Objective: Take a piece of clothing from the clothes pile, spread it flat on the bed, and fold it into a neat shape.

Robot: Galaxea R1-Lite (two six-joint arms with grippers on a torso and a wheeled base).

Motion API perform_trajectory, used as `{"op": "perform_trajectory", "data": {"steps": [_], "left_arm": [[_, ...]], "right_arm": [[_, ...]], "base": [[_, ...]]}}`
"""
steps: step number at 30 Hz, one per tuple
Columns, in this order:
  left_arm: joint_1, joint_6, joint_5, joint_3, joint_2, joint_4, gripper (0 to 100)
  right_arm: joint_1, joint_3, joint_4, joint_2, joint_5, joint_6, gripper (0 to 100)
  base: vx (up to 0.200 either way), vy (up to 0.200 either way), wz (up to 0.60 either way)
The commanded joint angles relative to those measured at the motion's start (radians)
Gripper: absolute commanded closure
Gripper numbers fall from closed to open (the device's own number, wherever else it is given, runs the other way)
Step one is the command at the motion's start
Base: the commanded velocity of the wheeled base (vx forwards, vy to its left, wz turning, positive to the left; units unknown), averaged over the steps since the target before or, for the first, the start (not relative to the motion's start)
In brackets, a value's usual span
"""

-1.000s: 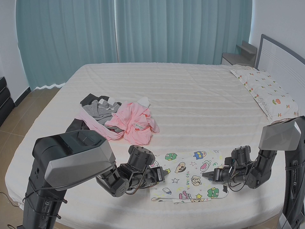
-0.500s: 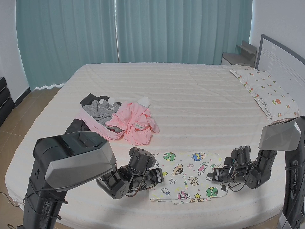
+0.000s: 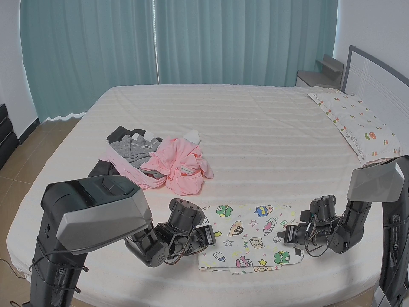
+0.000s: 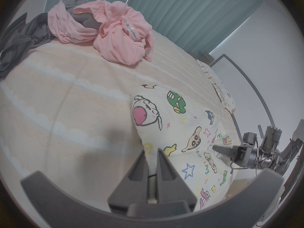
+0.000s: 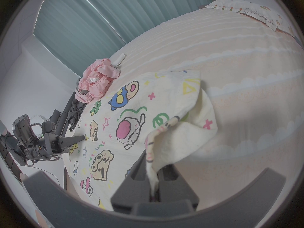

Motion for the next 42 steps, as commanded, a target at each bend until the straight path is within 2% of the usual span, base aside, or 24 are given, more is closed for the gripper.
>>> {"op": "perform_trajectory", "data": {"steps": [1, 19, 34, 42], "left_arm": [[0.004, -0.001, 0.008, 0.005, -0.009, 0.002, 100], [0.013, -0.001, 0.02, 0.077, -0.015, -0.067, 100], [0.024, 0.001, 0.02, 0.077, -0.01, -0.068, 100], [0.024, 0.001, 0.021, 0.079, -0.009, -0.073, 100]], "right_arm": [[0.0, 0.0, 0.001, -0.002, -0.003, 0.0, 100], [0.01, 0.001, 0.001, -0.012, -0.004, -0.003, 100], [0.008, 0.004, 0.001, -0.012, -0.006, -0.003, 100], [0.005, 0.007, 0.001, -0.012, -0.006, -0.006, 100]], "base": [[0.0, 0.2, 0.0], [0.0, 0.2, 0.0], [0.0, 0.2, 0.0], [0.0, 0.0, 0.0]]}}
